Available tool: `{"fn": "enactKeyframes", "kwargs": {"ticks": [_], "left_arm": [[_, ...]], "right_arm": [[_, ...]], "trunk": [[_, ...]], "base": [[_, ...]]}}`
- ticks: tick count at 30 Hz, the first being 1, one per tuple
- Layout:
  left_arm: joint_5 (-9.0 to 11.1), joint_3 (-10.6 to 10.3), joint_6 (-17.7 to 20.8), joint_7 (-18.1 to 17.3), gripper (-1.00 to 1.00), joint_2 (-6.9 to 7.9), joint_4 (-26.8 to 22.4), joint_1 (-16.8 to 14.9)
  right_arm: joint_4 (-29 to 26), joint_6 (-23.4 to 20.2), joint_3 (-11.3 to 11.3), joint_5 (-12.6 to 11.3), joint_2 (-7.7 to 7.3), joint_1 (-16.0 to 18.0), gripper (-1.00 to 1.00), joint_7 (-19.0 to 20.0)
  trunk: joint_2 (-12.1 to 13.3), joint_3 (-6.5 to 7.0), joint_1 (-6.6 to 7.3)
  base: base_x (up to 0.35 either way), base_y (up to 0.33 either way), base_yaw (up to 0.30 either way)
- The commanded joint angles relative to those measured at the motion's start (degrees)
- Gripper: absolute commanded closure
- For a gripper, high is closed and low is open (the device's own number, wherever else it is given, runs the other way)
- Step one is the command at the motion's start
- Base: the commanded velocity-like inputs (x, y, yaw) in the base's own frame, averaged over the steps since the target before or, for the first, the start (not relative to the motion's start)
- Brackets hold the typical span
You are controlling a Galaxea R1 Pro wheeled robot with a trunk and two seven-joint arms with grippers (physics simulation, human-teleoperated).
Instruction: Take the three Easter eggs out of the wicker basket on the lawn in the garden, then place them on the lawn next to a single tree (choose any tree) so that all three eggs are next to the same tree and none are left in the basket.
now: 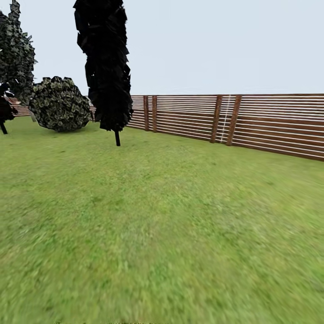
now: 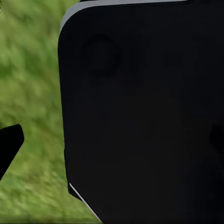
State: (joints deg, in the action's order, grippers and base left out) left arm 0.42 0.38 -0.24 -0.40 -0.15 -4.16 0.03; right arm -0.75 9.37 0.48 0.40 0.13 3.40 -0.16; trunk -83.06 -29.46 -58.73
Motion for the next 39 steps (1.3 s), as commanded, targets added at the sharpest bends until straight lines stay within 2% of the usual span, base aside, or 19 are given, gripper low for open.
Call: {"fn": "enactKeyframes", "kwargs": {"ticks": [1,39], "left_arm": [[0.03,0.05,-0.03,-0.04,-1.0,-0.01,-0.06,0.02],[0.04,0.03,-0.03,-0.04,-1.0,-0.03,-0.06,0.01]], "right_arm": [[0.05,0.11,0.04,0.04,-0.06,0.03,-1.0,0.0],[0.3,-0.29,0.05,0.13,0.05,0.03,-1.0,-0.02]], "trunk": [[-0.02,-0.06,0.0],[-0.02,-0.09,0.0]], "base": [[0.0,0.0,0.275],[0.0,0.0,0.29]]}}
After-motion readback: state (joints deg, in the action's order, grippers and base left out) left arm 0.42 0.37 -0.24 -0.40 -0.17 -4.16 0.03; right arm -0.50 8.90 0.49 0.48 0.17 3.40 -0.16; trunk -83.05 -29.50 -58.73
